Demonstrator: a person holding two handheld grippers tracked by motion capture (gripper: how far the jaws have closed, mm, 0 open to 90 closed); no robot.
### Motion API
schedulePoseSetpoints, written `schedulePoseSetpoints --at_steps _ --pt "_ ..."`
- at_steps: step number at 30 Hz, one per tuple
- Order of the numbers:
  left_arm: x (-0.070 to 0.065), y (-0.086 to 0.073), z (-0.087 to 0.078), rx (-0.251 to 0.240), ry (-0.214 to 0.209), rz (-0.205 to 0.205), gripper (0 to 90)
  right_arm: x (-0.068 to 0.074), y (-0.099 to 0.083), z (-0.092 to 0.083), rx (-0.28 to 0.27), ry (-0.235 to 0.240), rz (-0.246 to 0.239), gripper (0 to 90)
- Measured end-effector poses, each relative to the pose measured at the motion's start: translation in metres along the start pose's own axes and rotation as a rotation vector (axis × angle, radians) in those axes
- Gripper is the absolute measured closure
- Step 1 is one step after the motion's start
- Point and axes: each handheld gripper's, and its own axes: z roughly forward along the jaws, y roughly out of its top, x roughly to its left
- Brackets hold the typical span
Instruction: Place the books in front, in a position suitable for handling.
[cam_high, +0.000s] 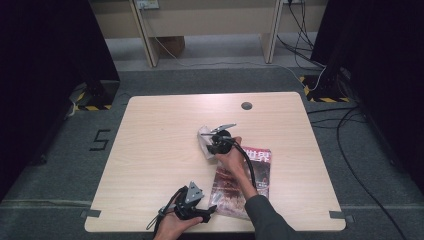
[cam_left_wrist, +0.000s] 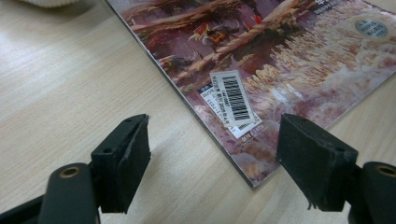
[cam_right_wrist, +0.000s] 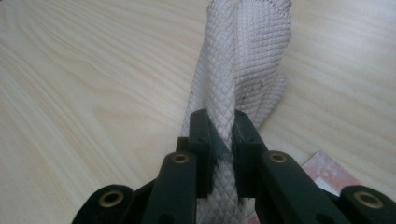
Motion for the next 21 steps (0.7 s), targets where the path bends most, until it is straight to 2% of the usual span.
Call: schedulePoseSetpoints --at_steps 3,5,6,9,10,11,12,13,21 --pt "0.001 0.000 0.000 -0.005 0.006 -0.002 25.1 0.000 0.004 -0.019 -0.036 0.018 -0.003 81.3" --pt "0.001 0.000 0.000 -0.005 0.008 -0.001 25.2 -0.001 0.004 -0.022 -0.044 0.017 -0.009 81.3" --pt "0.002 0.000 0.000 -0.005 0.011 0.001 25.2 -0.003 0.003 -0.033 -0.056 0.018 -0.009 81.3" --pt "0.002 0.001 0.000 -0.005 0.019 0.001 25.2 -0.011 -0.002 -0.049 -0.074 0.014 -0.009 81.3" --pt "0.002 0.001 0.000 -0.005 0.019 0.001 25.1 -0.011 -0.002 -0.049 -0.074 0.014 -0.009 81.3" --pt "0.003 0.001 0.001 -0.004 0.017 0.004 25.2 -0.017 -0.009 -0.060 -0.087 0.012 -0.005 81.3" --pt "0.003 0.001 0.001 -0.004 0.017 0.004 25.1 -0.017 -0.009 -0.060 -0.087 0.012 -0.005 81.3" --pt "0.003 0.001 0.001 -0.002 0.016 0.007 25.1 -0.023 -0.017 -0.072 -0.097 0.012 -0.002 81.3" --pt "0.005 0.001 0.003 0.003 0.016 0.006 24.8 -0.045 -0.050 -0.116 -0.159 0.000 0.039 81.3"
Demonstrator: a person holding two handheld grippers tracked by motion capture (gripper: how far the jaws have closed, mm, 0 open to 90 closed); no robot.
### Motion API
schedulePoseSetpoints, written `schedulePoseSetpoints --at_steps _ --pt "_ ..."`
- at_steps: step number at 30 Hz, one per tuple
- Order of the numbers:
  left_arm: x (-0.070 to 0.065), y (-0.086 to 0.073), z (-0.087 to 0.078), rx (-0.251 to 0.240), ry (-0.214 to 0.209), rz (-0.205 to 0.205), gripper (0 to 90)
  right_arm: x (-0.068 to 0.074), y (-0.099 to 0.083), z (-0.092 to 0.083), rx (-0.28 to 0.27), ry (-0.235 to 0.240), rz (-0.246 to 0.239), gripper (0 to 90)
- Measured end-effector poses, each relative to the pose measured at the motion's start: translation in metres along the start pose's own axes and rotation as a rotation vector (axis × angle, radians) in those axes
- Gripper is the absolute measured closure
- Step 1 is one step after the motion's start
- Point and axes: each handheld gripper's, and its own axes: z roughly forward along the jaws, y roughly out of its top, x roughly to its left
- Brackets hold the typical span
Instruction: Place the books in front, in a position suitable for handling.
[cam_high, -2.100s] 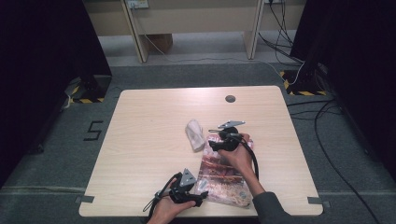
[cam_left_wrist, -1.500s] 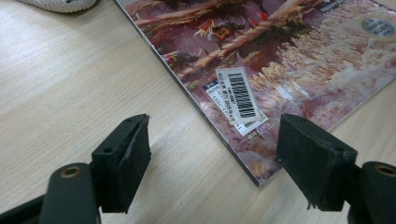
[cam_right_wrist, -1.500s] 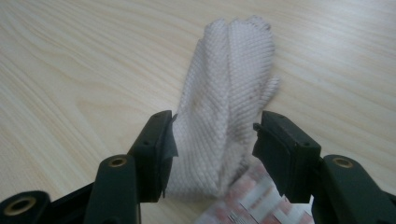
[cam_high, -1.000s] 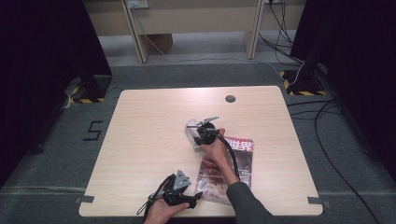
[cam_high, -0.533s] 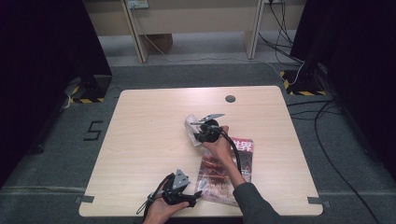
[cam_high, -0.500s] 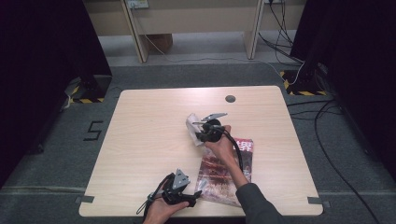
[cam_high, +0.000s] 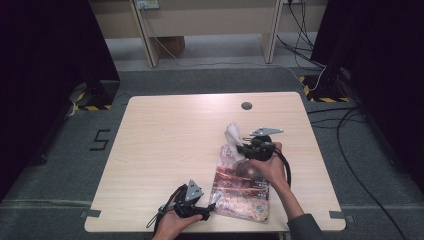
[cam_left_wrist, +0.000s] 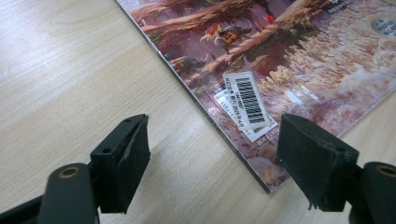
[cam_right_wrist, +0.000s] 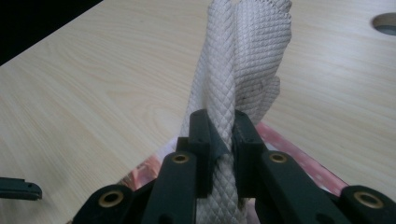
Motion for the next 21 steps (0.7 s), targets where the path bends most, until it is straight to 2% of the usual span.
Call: schedulePoseSetpoints --at_steps 1,5,10,17,19,21 --pt "0.000 0.000 0.000 0.000 0.000 0.000 24.8 0.000 0.000 0.000 0.000 0.000 0.000 81.3" --pt "0.001 0.001 -0.001 0.000 -0.001 0.001 24.7 -0.017 -0.013 -0.025 -0.023 -0.034 0.029 81.2" --pt "0.003 0.002 -0.003 -0.009 0.005 0.002 24.8 -0.030 -0.029 -0.044 -0.012 -0.082 0.041 81.2" --pt "0.004 0.002 -0.004 -0.011 0.008 0.004 24.8 -0.041 -0.050 -0.072 -0.013 -0.132 0.059 81.3" --pt "0.004 0.002 -0.004 -0.009 0.009 0.005 24.8 -0.042 -0.053 -0.075 -0.013 -0.137 0.065 81.2" --pt "0.004 0.002 -0.004 -0.009 0.009 0.006 24.8 -0.047 -0.063 -0.083 -0.001 -0.164 0.073 81.2"
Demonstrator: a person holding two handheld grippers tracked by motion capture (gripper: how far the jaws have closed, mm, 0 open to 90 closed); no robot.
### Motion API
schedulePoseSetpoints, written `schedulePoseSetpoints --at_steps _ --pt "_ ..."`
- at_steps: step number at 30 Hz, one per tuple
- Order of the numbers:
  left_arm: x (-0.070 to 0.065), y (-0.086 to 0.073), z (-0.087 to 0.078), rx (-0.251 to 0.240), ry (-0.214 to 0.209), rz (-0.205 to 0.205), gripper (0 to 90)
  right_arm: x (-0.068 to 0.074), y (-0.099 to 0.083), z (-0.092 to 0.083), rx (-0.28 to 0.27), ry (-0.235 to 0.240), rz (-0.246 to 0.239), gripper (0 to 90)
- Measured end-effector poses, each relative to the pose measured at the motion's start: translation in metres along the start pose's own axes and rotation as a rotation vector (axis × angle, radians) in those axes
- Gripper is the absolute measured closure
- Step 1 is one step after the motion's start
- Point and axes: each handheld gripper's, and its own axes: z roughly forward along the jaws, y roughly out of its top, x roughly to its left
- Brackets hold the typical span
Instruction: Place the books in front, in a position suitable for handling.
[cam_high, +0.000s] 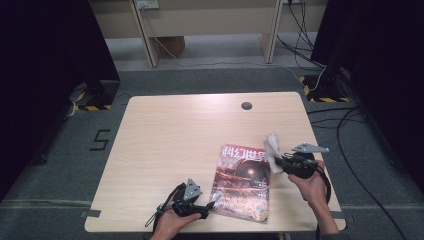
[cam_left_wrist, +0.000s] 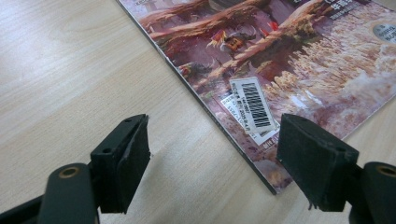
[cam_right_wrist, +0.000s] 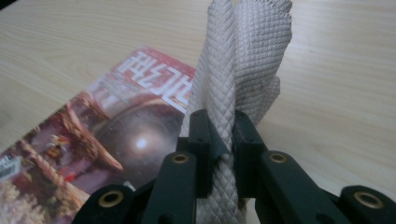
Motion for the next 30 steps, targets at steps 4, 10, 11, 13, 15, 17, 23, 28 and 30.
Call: schedulePoseSetpoints --at_steps 4,10,11,13,15,17,23,28,30 --pt "0.000 0.000 0.000 -0.004 0.003 0.003 24.9 -0.011 -0.011 -0.012 -0.001 -0.035 0.031 81.2" --pt "0.000 0.000 0.000 -0.003 0.004 0.007 24.9 -0.025 -0.030 -0.026 0.020 -0.088 0.056 81.1" --pt "0.000 0.000 0.000 -0.004 0.005 0.008 24.9 -0.027 -0.033 -0.027 0.029 -0.095 0.058 81.1" --pt "0.000 0.000 0.001 0.000 0.005 0.009 24.9 -0.029 -0.038 -0.027 0.042 -0.101 0.061 81.1" --pt "-0.001 0.000 0.001 0.001 0.005 0.012 24.9 -0.029 -0.042 -0.025 0.059 -0.096 0.064 81.0" --pt "-0.001 0.000 0.002 0.002 0.004 0.012 24.9 -0.027 -0.044 -0.023 0.072 -0.093 0.060 81.0" --pt "0.000 -0.001 0.002 0.005 0.004 0.014 24.9 -0.024 -0.046 -0.017 0.114 -0.115 0.047 80.5" --pt "-0.001 -0.001 0.003 0.006 0.005 0.017 25.0 -0.028 -0.050 -0.014 0.130 -0.133 0.050 70.9" --pt "-0.001 -0.001 0.003 0.006 0.005 0.019 25.0 -0.027 -0.047 -0.016 0.124 -0.157 0.022 60.2"
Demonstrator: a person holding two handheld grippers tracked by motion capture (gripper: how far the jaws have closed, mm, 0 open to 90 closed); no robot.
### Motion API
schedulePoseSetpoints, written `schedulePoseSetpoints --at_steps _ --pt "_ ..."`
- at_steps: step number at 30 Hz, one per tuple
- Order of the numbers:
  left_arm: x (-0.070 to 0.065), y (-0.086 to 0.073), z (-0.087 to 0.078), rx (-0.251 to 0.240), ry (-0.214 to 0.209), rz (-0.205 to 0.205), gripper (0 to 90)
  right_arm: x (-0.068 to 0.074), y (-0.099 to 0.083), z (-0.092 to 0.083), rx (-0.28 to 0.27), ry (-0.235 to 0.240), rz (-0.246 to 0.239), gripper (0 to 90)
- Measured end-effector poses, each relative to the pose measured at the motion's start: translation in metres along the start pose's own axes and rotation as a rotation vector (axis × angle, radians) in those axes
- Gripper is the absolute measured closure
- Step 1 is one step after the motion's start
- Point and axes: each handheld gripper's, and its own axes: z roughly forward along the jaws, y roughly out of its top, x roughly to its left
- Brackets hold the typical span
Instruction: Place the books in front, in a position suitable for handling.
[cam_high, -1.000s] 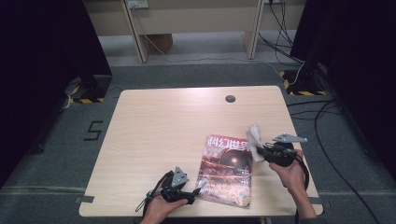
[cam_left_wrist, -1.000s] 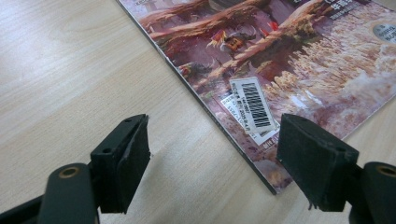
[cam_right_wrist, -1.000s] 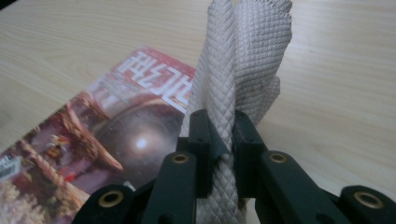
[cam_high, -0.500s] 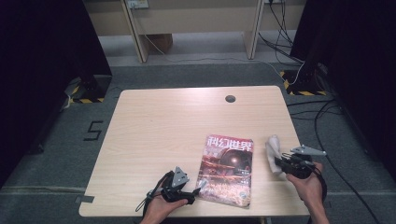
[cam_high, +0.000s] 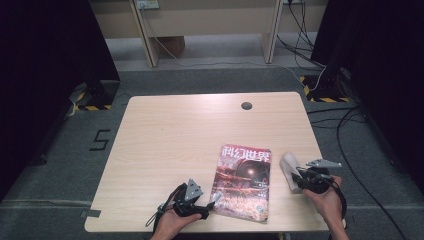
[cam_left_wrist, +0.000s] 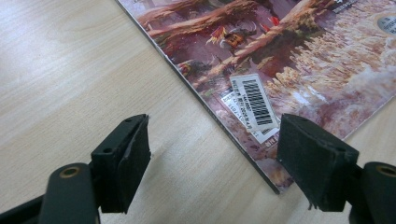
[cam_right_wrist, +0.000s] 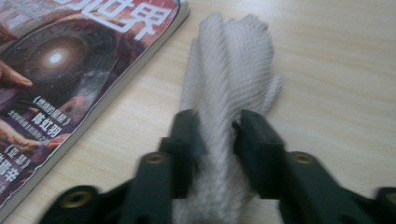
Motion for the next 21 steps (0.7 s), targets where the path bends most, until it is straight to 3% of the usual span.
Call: schedulePoseSetpoints --at_steps 6,9,12,13,16,21 --pt "0.000 0.000 0.001 0.003 0.000 -0.001 25.0 0.002 0.011 -0.019 -0.087 -0.017 -0.013 57.7" --pt "0.000 0.000 0.002 0.002 -0.002 -0.002 25.0 0.012 0.016 -0.022 -0.113 0.027 -0.008 55.8" --pt "0.000 0.000 0.002 0.005 0.002 0.001 25.0 0.020 0.018 -0.019 -0.110 0.054 -0.013 54.7" --pt "0.000 0.001 0.003 0.004 0.002 -0.002 25.0 0.031 0.018 -0.013 -0.101 0.078 -0.025 54.5" --pt "0.000 0.001 0.003 0.001 0.001 -0.004 25.0 0.047 0.018 -0.002 -0.074 0.121 -0.055 53.8" --pt "0.000 0.001 0.004 0.005 0.002 -0.005 25.1 0.063 0.016 0.016 -0.027 0.169 -0.038 51.7"
